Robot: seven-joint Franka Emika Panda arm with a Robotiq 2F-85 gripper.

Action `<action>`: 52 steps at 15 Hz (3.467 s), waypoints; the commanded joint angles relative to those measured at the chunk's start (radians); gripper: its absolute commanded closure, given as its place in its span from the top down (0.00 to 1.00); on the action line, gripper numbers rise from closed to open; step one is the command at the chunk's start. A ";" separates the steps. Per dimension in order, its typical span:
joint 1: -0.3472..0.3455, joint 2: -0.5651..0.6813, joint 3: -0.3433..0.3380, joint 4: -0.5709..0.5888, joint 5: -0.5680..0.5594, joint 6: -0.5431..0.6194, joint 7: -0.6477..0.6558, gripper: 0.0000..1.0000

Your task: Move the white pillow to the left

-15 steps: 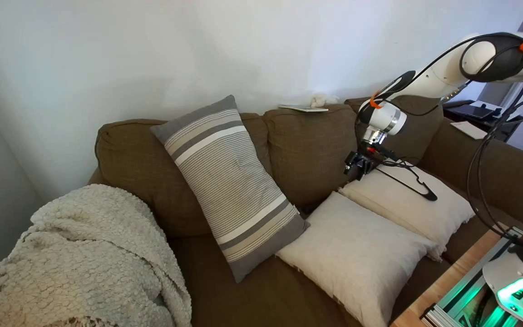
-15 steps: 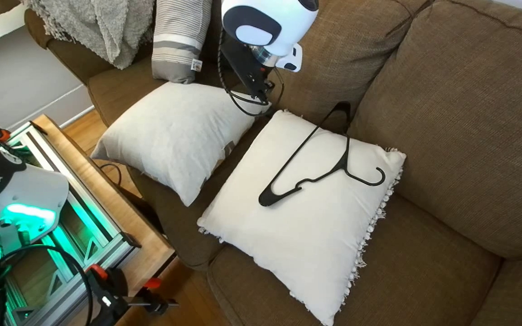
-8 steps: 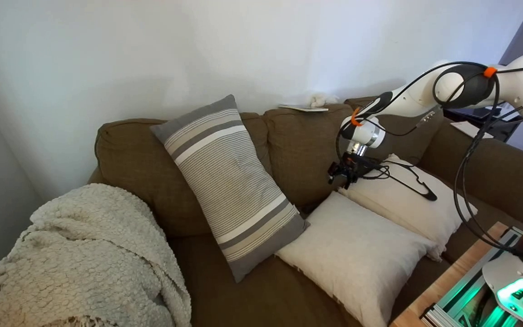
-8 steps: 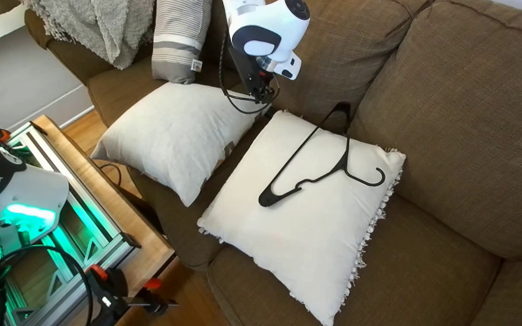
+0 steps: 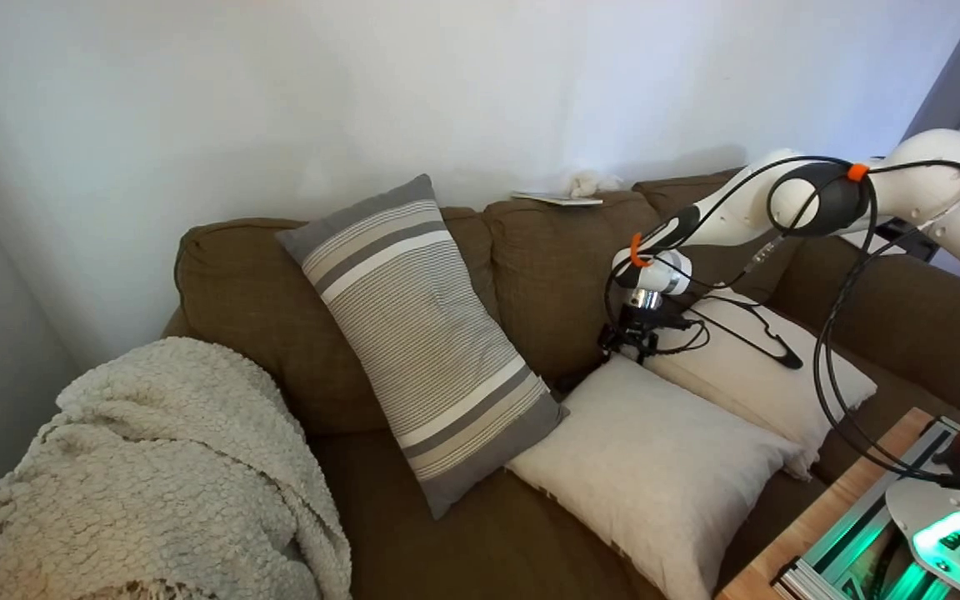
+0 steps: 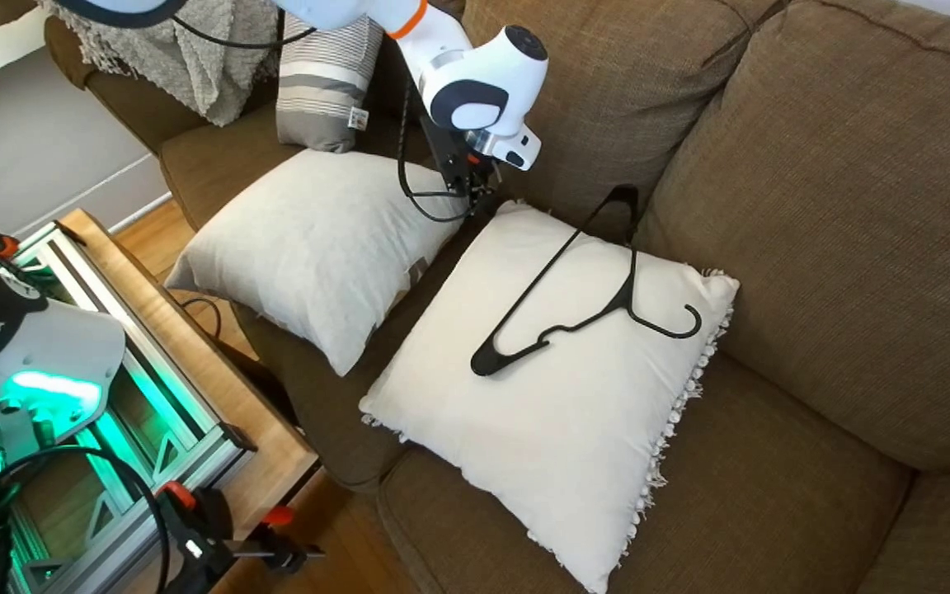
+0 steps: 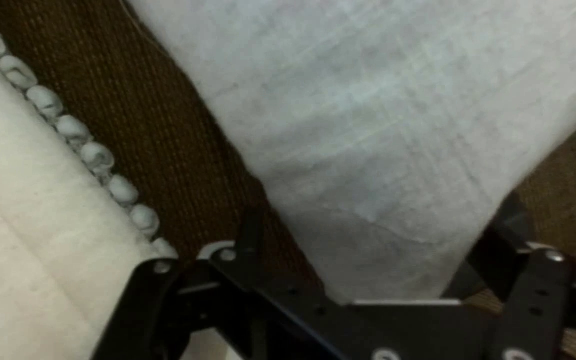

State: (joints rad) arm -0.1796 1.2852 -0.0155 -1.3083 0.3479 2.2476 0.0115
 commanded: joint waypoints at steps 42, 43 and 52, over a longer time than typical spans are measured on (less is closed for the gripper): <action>-0.229 -0.768 0.139 -0.598 0.152 -0.119 -1.085 0.03; -0.211 -0.778 0.150 -0.592 0.158 -0.101 -1.090 0.03; 0.040 -0.989 0.161 -0.565 -0.099 -0.121 -1.093 0.03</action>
State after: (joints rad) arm -0.1861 0.4064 0.1520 -1.8835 0.3052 2.1734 -1.0597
